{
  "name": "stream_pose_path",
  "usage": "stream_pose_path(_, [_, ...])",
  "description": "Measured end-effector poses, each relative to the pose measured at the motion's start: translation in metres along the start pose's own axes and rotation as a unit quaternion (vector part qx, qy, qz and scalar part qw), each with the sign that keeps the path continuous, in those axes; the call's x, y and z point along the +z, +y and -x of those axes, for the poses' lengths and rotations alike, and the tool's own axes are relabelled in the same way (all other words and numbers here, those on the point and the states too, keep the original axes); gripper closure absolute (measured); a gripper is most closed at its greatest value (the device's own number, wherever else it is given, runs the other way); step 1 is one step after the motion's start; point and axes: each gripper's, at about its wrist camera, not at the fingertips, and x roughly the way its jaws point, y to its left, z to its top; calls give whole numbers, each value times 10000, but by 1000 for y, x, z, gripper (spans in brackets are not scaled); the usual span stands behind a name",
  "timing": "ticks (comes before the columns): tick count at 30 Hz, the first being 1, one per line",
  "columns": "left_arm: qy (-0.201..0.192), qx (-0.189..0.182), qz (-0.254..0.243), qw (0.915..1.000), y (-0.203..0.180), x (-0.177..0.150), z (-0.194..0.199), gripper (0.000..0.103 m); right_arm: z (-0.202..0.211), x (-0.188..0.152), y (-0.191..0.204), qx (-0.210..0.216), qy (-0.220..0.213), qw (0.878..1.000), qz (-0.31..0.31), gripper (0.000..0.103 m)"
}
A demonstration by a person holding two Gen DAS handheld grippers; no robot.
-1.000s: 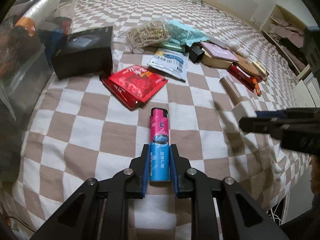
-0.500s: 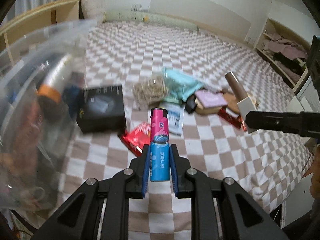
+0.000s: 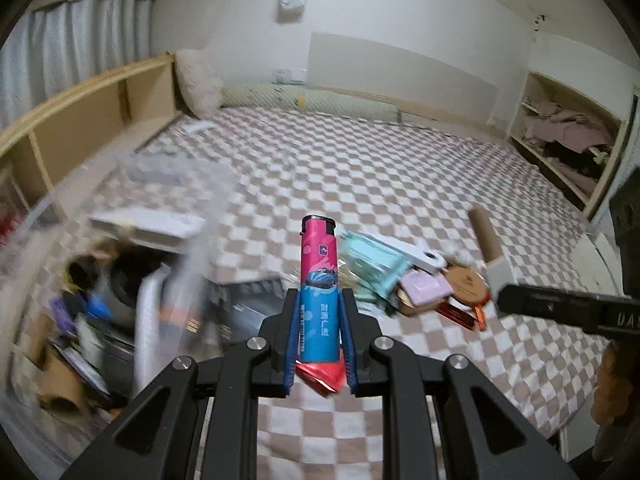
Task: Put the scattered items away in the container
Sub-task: 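Lift both held items and carry them over the clear box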
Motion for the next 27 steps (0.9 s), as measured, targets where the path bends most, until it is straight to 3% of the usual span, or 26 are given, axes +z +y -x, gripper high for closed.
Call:
stream_pose_path(5, [-130, 336, 186, 9992, 37, 14, 12, 84, -9, 7, 8, 85, 4, 10000, 3, 71])
stream_pose_path(14, [-115, 1146, 627, 9914, 118, 0, 29, 84, -30, 12, 40, 387, 155, 9990, 161, 71])
stream_pose_path(19, [5, 1352, 876, 9869, 150, -16, 38, 84, -42, 11, 65, 585, 283, 9972, 360, 71])
stream_pose_path(27, [131, 1459, 1031, 9838, 167, -41, 52, 84, -58, 3, 112, 977, 463, 9916, 714, 71])
